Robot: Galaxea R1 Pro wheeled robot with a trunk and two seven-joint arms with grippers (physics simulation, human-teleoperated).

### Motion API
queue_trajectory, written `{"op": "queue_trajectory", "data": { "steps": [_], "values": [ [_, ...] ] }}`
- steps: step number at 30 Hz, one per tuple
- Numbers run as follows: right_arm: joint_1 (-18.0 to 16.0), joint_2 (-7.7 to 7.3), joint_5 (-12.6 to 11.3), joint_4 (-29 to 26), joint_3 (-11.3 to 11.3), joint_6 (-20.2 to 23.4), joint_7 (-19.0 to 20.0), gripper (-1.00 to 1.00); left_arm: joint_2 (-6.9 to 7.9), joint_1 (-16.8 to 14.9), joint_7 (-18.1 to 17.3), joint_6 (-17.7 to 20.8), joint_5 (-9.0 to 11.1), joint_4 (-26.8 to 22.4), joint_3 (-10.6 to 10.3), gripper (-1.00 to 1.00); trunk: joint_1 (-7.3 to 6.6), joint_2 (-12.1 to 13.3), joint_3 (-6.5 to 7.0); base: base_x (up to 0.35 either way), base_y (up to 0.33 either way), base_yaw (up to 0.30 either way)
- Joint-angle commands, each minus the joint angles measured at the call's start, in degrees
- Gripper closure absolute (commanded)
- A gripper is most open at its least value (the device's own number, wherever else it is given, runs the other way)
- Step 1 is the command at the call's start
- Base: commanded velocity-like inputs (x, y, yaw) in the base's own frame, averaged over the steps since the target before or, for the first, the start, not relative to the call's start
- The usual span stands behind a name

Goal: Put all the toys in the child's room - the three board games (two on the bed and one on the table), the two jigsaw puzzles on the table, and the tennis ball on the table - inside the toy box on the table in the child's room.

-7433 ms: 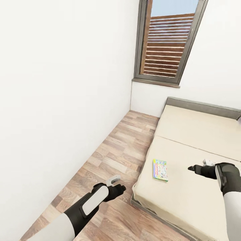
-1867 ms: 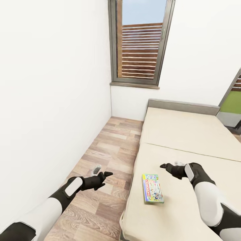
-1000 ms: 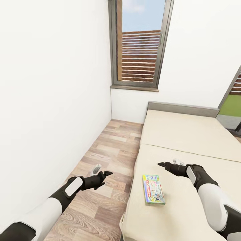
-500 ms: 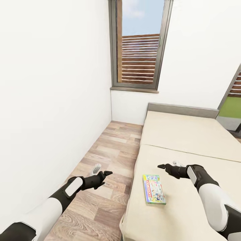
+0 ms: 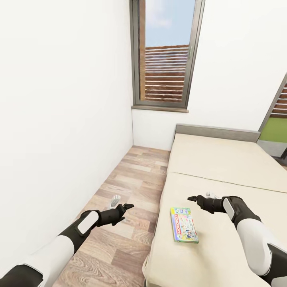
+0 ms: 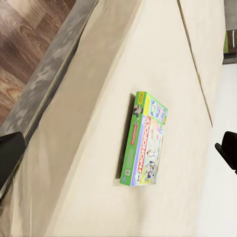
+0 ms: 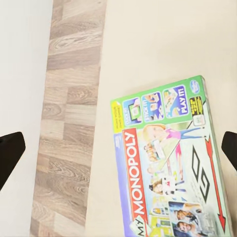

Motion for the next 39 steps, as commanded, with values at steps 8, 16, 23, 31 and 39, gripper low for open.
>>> {"op": "queue_trajectory", "data": {
  "steps": [8, 16, 23, 31, 39],
  "values": [
    [-0.06, 0.03, 0.62, -0.06, -0.43, 0.41, 0.42, -1.0, 0.05, -0.05, -0.15, 0.06, 0.14, 0.0, -0.27, -1.0, 1.76, -3.25, -0.75, 0.0, 0.0, 0.0],
    [-0.13, 0.06, 0.67, 0.19, -0.52, 0.75, -0.63, -1.0, 0.09, -0.05, -0.15, 0.08, 0.12, 0.0, -0.28, -1.0, 3.52, -6.46, -1.61, 0.0, 0.0, 0.0],
    [-0.67, 0.07, -0.04, 3.86, -1.73, 0.93, -9.0, -1.0, 0.13, -0.05, -0.15, 0.11, 0.07, 0.0, -0.28, -1.0, 5.05, -9.27, -2.82, 0.0, 0.0, 0.0],
    [-0.73, 0.12, -0.42, 4.18, -2.44, 0.82, -10.09, -1.0, 0.14, -0.05, -0.15, 0.07, 0.07, 0.0, -0.28, -1.0, 6.81, -12.48, -4.25, 0.0, 0.0, 0.0],
    [-0.86, -0.2, -0.47, 3.87, -2.55, 0.89, -10.12, -1.0, 0.14, -0.05, -0.15, 0.07, 0.07, 0.0, -0.28, -1.0, 8.57, -15.68, -5.69, 0.0, 0.0, 0.0]
  ]
}}
